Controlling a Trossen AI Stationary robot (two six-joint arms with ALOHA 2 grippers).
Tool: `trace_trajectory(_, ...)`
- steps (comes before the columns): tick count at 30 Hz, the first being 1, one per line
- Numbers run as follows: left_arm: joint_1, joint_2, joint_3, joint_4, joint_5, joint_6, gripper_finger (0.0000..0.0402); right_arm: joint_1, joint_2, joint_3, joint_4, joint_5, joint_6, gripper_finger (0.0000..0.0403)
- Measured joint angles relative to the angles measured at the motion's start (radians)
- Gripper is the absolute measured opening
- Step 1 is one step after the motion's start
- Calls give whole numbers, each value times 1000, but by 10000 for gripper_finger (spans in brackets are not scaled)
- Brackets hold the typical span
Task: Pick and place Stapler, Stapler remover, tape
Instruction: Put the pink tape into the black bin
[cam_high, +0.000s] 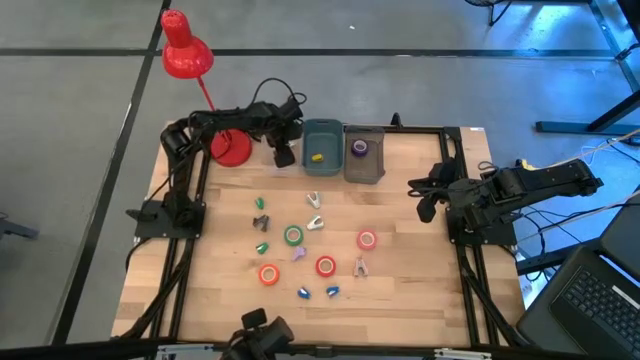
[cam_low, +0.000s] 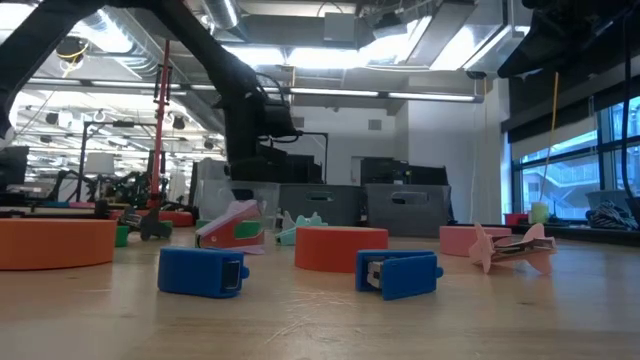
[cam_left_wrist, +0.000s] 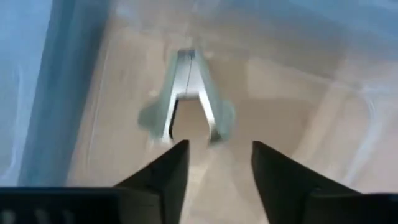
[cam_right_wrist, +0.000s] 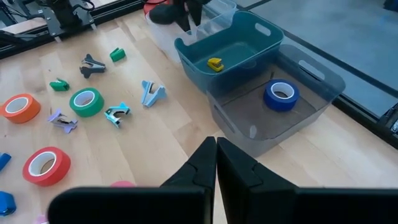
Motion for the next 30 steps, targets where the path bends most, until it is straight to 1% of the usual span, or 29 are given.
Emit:
trace_trajectory(2, 0, -25, -1, -19, 0, -13, 194, 0, 0, 0, 0, -15, 0, 16)
trace_trajectory(4, 0, -62, -1, -35, 0, -28, 205, 0, 0, 0, -4, -17, 0, 16)
trace_trajectory(9, -14, -189, -1, -44, 7, -80, 207, 0, 0, 0, -16, -16, 0, 16)
trace_trajectory(12, -37, -284, -1, -58, 63, -159, 204, 0, 0, 0, -16, -16, 5, 16)
trace_trajectory(17, -118, -450, -39, -63, 217, -300, 200, 0, 0, 0, -12, -34, 60, 16)
trace_trajectory(19, -170, -512, -63, -79, 241, -339, 200, 0, 0, 0, -6, -85, 76, 16)
trace_trajectory(21, -233, -575, -100, -81, 241, -380, 200, 0, 5, 0, 22, -161, 73, 16)
trace_trajectory(24, -336, -668, -171, -76, 240, -460, 200, 0, 22, 0, 118, -284, 33, 16)
trace_trajectory(27, -449, -749, -248, -41, 238, -557, 200, 0, 63, 0, 221, -396, 26, 16)
trace_trajectory(30, -554, -818, -320, 29, 206, -668, 200, 1, 136, 0, 233, -514, 13, 16)
